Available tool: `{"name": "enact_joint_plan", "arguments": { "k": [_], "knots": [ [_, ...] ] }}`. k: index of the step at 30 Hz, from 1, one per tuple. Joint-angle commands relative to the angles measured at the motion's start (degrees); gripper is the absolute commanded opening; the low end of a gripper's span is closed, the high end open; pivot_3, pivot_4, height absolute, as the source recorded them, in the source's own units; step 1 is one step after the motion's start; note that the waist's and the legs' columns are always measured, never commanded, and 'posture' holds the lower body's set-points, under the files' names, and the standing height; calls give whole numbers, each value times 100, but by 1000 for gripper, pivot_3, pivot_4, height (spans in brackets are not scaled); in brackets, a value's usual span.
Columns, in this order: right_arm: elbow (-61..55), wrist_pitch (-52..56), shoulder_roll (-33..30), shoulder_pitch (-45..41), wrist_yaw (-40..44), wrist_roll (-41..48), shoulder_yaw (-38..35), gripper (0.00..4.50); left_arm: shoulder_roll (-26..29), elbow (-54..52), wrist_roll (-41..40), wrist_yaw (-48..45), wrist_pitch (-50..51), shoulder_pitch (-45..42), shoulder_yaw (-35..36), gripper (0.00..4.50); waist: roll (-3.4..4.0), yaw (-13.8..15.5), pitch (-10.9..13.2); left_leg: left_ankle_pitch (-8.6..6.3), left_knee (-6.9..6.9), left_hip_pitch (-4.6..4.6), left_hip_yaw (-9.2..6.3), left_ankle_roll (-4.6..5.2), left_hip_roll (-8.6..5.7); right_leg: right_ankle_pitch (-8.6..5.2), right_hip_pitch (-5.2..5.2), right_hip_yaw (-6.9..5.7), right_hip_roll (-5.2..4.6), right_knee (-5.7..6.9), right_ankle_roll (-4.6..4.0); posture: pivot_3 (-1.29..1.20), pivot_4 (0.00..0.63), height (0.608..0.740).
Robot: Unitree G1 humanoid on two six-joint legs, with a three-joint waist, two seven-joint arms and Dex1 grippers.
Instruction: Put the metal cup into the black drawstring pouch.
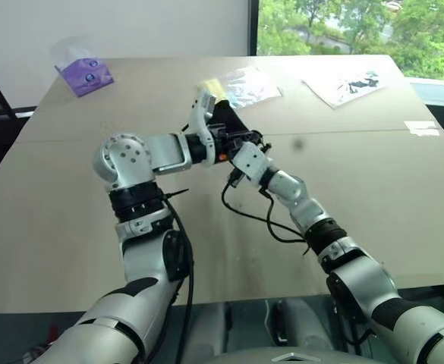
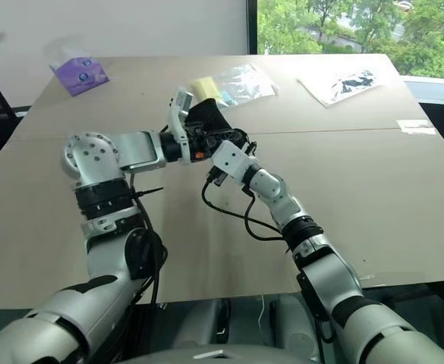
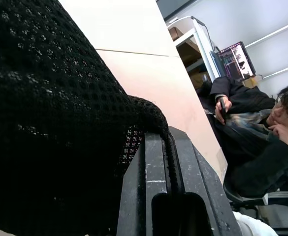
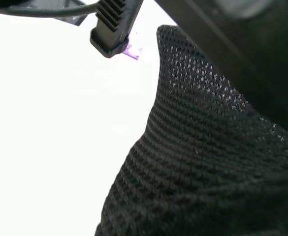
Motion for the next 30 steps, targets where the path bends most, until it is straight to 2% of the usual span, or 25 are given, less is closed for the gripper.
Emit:
{"name": "enact_joint_plan", "arguments": {
  "k": [1, 2, 6, 11, 14, 18, 19, 20, 22, 26, 30],
  "knots": [
    [-420, 757, -139, 185, 687, 44, 229, 1013, -225, -29, -972, 222, 97, -122, 17, 0, 0, 28, 0, 0, 1, 0, -2, 0, -1, 0, 1, -1, -1, -1, 0, 0, 150, 740],
    [-785, 979, -306, 303, 804, 34, 200, 1369, -122, 68, -855, 260, 97, -62, 85, 0, -1, 53, 0, 0, 1, 0, -3, 0, -3, 0, 2, -1, -3, -1, 0, 0, 150, 740],
    [-2924, 2608, -951, 956, 1639, 410, 66, 3274, 281, 339, -453, 156, 86, 130, 98, 0, -1, 82, 0, 0, 4, -3, -12, 1, -11, 0, 6, -3, -6, -1, 0, 0, 150, 740],
    [-5178, 4309, -1580, 1451, 2208, 905, -131, 3274, 503, 586, -353, -72, -140, 167, -83, 0, 1, 39, 2, 0, -3, -5, -12, 0, -8, 0, 0, -16, -2, -1, 0, 0, 150, 740],
    [-6344, 5431, -1821, 1647, 2403, 1573, -414, 3274, 571, 655, -317, -249, -306, 138, -257, 0, 1, 38, 2, 0, -4, -1, -11, -1, -6, 0, 1, -19, 0, 0, 0, 0, 150, 740],
    [-7093, 6362, -2060, 1694, 2466, 2243, -759, 3274, 666, 766, -256, -438, -508, 26, -405, 0, 1, 67, 2, 0, -3, -3, -11, 0, -10, 0, 2, -20, -4, -3, 0, 0, 150, 740],
    [-7172, 6443, -2111, 1715, 2419, 2329, -819, 3274, 707, 772, -261, -507, -545, 5, -458, 0, 1, 69, 2, 0, -3, -3, -11, 0, -10, 0, 2, -21, -4, -3, 0, 0, 150, 740],
    [-7220, 6476, -2169, 1742, 2361, 2369, -839, 3795, 749, 776, -261, -567, -573, -7, -510, 0, 1, 70, 3, 0, -2, -3, -11, 1, -10, 0, 2, -20, -5, -3, 0, 0, 150, 740],
    [-7144, 6359, -2271, 1817, 2004, 2148, -848, 4470, 891, 763, -270, -731, -613, -47, -637, 0, 1, 70, 2, -1, -3, -3, -11, 1, -11, 0, 2, -20, -4, -3, 0, 0, 150, 740],
    [-6411, 5773, -2615, 1923, 1421, 1420, -551, 4470, 1283, 714, -288, -1152, -651, -104, -908, 0, 1, 64, 3, 0, -4, -3, -9, 2, -11, -1, 1, -18, -3, -3, -1, 0, 150, 740],
    [-5120, 4818, -2461, 1757, 924, 1113, -476, 4470, 1547, 616, -271, -1496, -763, -89, -1204, 0, 2, 53, 3, 0, -4, -2, -5, 2, -12, -1, 1, -16, 0, -3, -1, 0, 150, 740]
  ]
}}
